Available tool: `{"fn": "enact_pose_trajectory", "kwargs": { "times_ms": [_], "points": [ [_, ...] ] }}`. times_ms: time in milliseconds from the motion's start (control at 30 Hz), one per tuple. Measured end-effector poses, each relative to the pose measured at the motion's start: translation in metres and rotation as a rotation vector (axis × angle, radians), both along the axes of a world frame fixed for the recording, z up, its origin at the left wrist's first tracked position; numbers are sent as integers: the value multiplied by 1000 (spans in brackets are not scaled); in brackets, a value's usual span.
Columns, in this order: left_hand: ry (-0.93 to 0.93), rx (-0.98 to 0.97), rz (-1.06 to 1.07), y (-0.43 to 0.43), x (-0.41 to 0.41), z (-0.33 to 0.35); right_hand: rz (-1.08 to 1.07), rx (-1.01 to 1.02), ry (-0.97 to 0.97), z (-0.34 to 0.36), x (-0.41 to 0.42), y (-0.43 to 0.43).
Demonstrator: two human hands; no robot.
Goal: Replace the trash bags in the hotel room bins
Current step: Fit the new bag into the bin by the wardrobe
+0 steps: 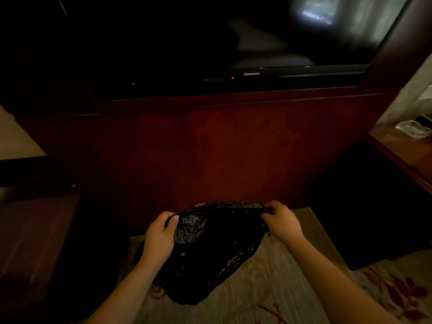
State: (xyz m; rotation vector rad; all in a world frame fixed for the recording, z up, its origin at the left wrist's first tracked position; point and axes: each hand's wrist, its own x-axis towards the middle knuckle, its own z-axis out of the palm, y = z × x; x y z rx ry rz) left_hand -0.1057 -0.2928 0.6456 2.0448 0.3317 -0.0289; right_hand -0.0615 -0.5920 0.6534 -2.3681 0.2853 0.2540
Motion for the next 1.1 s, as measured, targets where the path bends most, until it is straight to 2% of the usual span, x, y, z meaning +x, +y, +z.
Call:
{"fn": "enact_pose_trajectory", "kwargs": {
  "times_ms": [67,133,200,367,467,733,833,900,1000,1100],
  "points": [
    [14,-30,169,-1,-4,-5,-2,328,140,-8,3,14],
    [49,-64,275,4,-7,-13,64,487,202,-20,6,28],
    [66,-95,320,13,-12,-21,135,446,171,-36,13,40],
    [58,-100,491,48,-25,-41,356,-29,-22,-67,32,60],
    [96,-69,467,66,-31,-55,459,-165,-33,-74,42,74],
    [94,158,215,132,-45,-91,549,94,98,-87,52,121],
    [99,175,166,167,-44,-115,415,316,145,-94,46,150],
    [101,150,179,189,-43,-134,299,394,176,-104,42,177],
    [124,122,200,216,-40,-169,187,401,153,-134,41,217],
    [124,100,199,237,-38,-208,165,372,101,-174,44,250]
  ]
}}
